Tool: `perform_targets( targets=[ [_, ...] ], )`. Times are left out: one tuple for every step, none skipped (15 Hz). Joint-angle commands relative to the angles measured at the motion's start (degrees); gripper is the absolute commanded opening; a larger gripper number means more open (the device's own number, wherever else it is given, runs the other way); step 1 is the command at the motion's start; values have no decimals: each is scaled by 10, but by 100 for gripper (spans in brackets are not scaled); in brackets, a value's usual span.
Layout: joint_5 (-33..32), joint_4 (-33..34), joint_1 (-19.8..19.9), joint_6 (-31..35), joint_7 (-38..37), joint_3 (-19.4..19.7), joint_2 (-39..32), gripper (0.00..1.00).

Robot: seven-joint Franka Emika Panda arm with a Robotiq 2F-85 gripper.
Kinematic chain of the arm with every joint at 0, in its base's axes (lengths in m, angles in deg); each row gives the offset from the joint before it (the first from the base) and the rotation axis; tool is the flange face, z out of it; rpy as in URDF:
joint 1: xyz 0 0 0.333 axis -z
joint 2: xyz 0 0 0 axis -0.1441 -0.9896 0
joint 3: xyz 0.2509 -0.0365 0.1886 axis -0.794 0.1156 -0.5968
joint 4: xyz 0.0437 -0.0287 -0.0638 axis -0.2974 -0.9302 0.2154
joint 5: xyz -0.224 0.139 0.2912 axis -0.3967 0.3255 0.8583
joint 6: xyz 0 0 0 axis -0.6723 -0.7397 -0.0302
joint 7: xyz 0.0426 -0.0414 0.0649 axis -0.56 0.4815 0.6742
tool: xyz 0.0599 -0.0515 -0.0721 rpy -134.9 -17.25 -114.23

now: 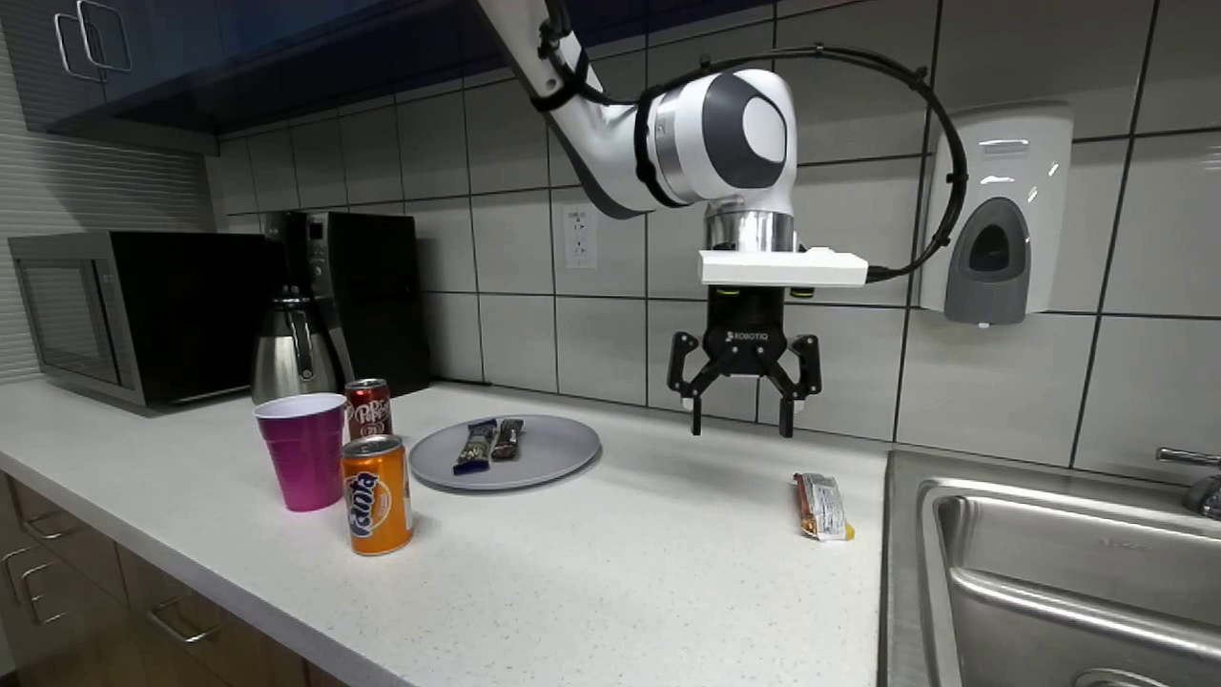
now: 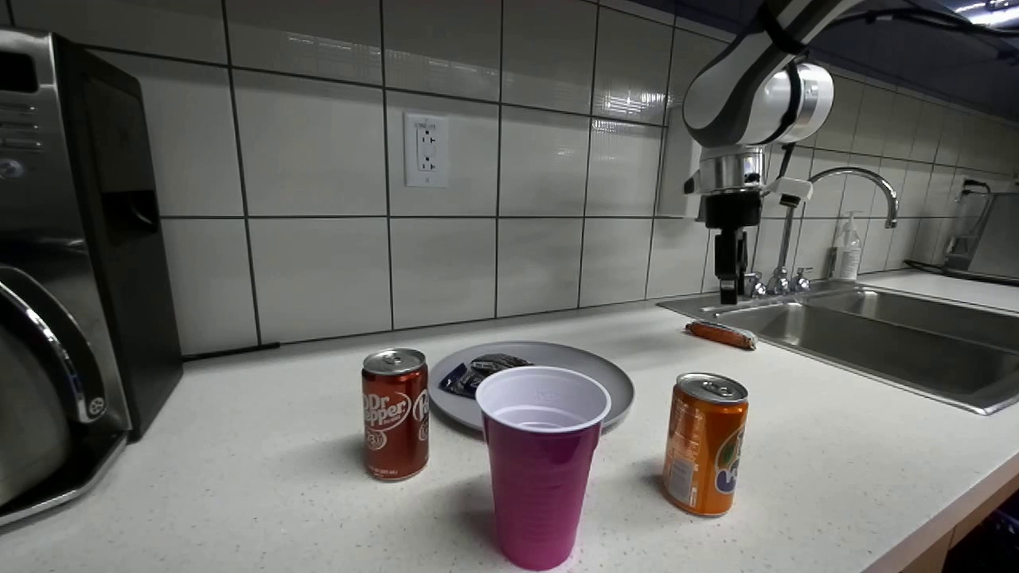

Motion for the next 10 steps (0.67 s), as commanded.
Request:
perform_targets(
  targets=[
    [10,14,15,18,-1,1,-12,100],
    [12,18,17,23,-3,2,-17,100],
    [12,23,19,28,-6,3,-23,100],
    [12,27,21,32,-11,4,-30,100],
    [11,33,22,38,-18,6,-39,100],
    [9,39,21,45,-26,8,-46,100],
    [7,47,21,48,-33,10,-57,100],
    [6,55,21,52,-40,11,-66,100],
    [6,64,21,59,-49,11,-76,100],
    [5,71,22,64,-57,11,-85,100]
  ],
)
